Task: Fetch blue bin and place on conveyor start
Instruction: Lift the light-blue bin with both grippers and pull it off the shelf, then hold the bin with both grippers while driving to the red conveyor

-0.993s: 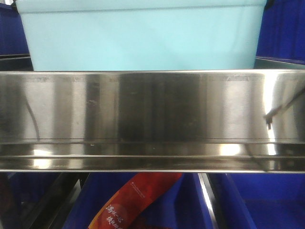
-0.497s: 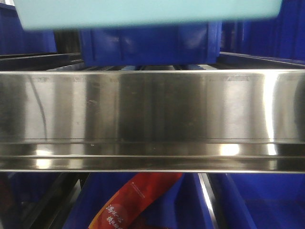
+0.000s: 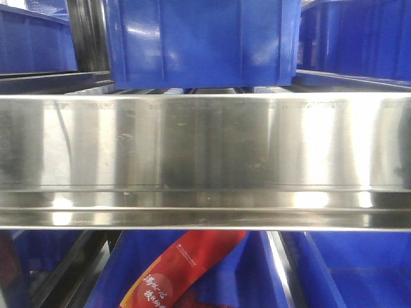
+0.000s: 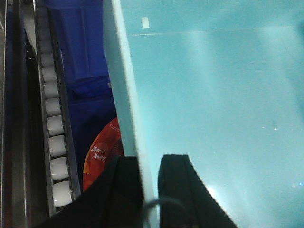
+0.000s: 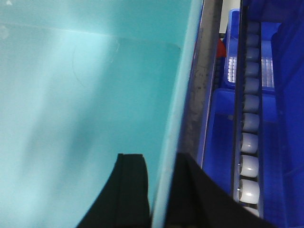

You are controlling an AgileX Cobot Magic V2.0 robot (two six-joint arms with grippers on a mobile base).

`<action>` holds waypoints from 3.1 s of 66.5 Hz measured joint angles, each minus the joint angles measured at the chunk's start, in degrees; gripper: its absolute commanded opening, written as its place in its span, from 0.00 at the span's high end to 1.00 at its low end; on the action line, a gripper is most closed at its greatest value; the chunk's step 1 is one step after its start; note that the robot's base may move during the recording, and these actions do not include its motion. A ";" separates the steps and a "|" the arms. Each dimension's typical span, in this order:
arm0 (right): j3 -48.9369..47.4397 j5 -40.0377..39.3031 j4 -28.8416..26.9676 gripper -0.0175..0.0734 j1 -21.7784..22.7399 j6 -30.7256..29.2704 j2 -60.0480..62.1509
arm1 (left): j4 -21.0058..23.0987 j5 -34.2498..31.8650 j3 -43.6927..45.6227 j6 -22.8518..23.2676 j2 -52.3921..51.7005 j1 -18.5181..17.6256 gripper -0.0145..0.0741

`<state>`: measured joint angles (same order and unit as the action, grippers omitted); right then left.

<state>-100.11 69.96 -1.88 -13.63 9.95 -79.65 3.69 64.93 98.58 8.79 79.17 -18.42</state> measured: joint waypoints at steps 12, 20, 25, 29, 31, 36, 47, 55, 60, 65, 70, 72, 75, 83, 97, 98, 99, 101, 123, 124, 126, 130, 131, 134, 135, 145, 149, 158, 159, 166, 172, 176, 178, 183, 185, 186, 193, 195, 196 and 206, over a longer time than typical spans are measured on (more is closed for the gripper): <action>0.00 0.11 0.00 0.98 0.00 0.11 0.00 | 0.11 0.00 0.00 0.00 0.00 0.00 0.96; 0.00 0.11 0.00 0.98 0.00 0.11 0.00 | 0.11 0.00 0.00 0.00 0.00 0.00 0.96; 0.00 -0.24 0.00 0.98 0.00 0.11 0.00 | 0.11 0.00 0.00 0.00 0.00 0.00 0.96; 0.00 -0.47 0.00 0.98 0.00 0.11 0.00 | 0.11 0.00 0.00 0.00 0.00 0.00 0.96; 0.00 -0.57 0.00 0.98 0.00 0.11 0.00 | 0.00 -0.11 0.00 0.00 0.00 0.00 0.96; 0.00 -0.92 0.00 0.98 0.00 0.11 0.00 | -0.10 -0.12 0.00 0.00 0.00 0.00 0.96; 0.00 -2.12 0.00 0.98 0.00 0.11 0.00 | -0.21 -0.58 0.00 0.00 0.00 0.00 0.96; 0.00 -3.49 0.12 0.98 0.00 0.11 0.00 | -0.43 -0.68 0.00 0.00 0.00 0.00 0.96; 0.00 -3.86 0.22 0.98 0.00 0.11 0.00 | -0.55 -0.80 0.00 0.00 0.00 0.00 0.96; 0.00 -4.00 0.22 0.98 0.00 0.11 0.00 | -0.55 -0.90 0.00 0.00 0.00 0.00 0.96; 0.00 -4.21 0.22 0.98 0.00 -0.02 0.00 | -0.55 -0.90 0.00 0.00 0.00 0.00 0.96; 0.00 -4.30 0.22 0.98 0.00 -0.02 0.00 | -0.67 -0.90 0.00 0.00 0.00 0.00 0.96; 0.00 -4.46 0.22 0.98 0.00 -0.02 0.00 | -0.67 -0.90 0.00 0.00 0.00 0.00 0.96; 0.00 -4.83 0.22 0.98 0.00 -0.02 0.00 | -0.67 -0.90 0.00 0.00 0.00 0.00 0.96; 0.00 -6.27 0.33 0.98 0.00 -0.13 0.00 | -0.77 -0.90 0.00 0.00 0.00 0.00 0.96; 0.00 -6.42 0.33 0.98 0.00 -0.24 0.00 | -0.88 -0.90 0.00 0.00 0.00 0.00 0.96; 0.00 -6.61 0.33 0.98 0.00 -0.24 0.00 | -0.89 -1.01 0.00 0.00 0.00 0.00 0.96; 0.00 -6.80 0.33 0.98 0.00 -0.24 0.00 | -0.89 -1.01 0.00 0.00 0.00 0.00 0.96; 0.00 -9.60 0.89 0.98 0.00 -0.36 0.00 | -0.98 -1.52 0.00 0.00 0.00 0.00 0.96; 0.00 -9.70 0.89 0.98 0.00 -0.36 0.00 | -0.98 -1.73 0.00 0.00 0.00 0.00 0.96; 0.00 -9.73 0.89 0.98 0.00 -0.36 0.00 | -0.98 -2.00 0.00 0.00 0.00 0.00 0.96; 0.00 -9.84 1.01 0.98 0.00 -0.48 0.00 | -0.98 -2.71 0.00 0.00 0.00 0.00 0.96; 0.00 -9.84 1.01 0.98 0.00 -0.48 0.00 | -0.98 -3.02 0.00 0.00 0.00 0.00 0.96; 0.00 -9.95 1.24 0.98 0.00 -0.48 0.00 | -0.98 -3.76 0.00 0.00 0.00 0.00 0.96; 0.00 -9.95 1.22 0.98 0.00 -0.48 0.00 | -0.98 -4.19 0.00 0.00 0.00 0.00 0.96; 0.00 -10.44 1.88 0.98 0.00 -0.48 0.00 | -1.01 -7.46 0.00 0.00 0.00 0.00 0.96; 0.00 -10.79 1.88 0.98 0.00 -0.48 0.00 | -1.01 -8.89 0.00 -0.11 0.00 0.00 0.96; 0.00 -10.91 2.20 0.98 0.12 -0.48 0.00 | -1.01 -11.87 0.00 -0.11 0.00 0.00 0.96; 0.00 -11.04 2.20 0.98 0.12 -0.34 0.00 | -1.01 -12.13 0.00 -0.11 0.00 0.00 0.96; 0.00 -11.25 2.20 0.98 0.12 -0.26 0.00 | -1.14 -14.28 0.00 -0.25 0.00 0.00 0.96; 0.00 -11.28 2.31 0.98 0.12 -0.26 0.00 | -1.49 -16.15 0.00 -0.44 0.00 0.00 0.96; 0.00 -11.50 2.31 0.98 0.12 -0.13 0.00 | -1.72 -17.44 0.00 -0.60 0.00 0.00 0.96; 0.00 -11.65 2.31 0.98 0.12 -0.13 0.00 | -1.80 -18.01 0.00 -0.58 0.00 0.00 0.96; 0.00 -11.73 2.31 0.98 0.12 0.07 0.00 | -1.97 -19.25 0.00 -0.63 0.00 0.00 0.96; 0.00 -11.77 2.31 0.98 0.12 0.11 0.00 | -1.97 -19.52 0.00 -0.73 0.00 0.00 0.96; 0.00 -11.87 2.31 0.98 0.12 0.11 0.00 | -1.97 -19.63 0.00 -0.73 0.00 0.00 0.96; 0.00 -11.86 2.31 0.98 0.12 0.21 0.00 | -1.97 -20.15 0.00 -0.87 0.00 0.00 0.96; 0.00 -11.86 2.31 0.98 0.12 0.21 0.00 | -2.07 -20.26 -0.10 -0.87 0.00 0.00 0.96; 0.00 -11.86 2.31 0.98 0.12 0.21 0.00 | -2.07 -20.25 -0.10 -0.87 0.00 0.00 0.96; 0.00 -11.86 2.31 0.98 0.12 0.21 0.00 | -2.18 -20.25 -0.10 -0.91 0.00 0.00 0.96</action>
<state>-100.11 58.09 0.42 -13.51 10.16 -79.65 1.51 44.68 98.48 7.88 79.17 -18.42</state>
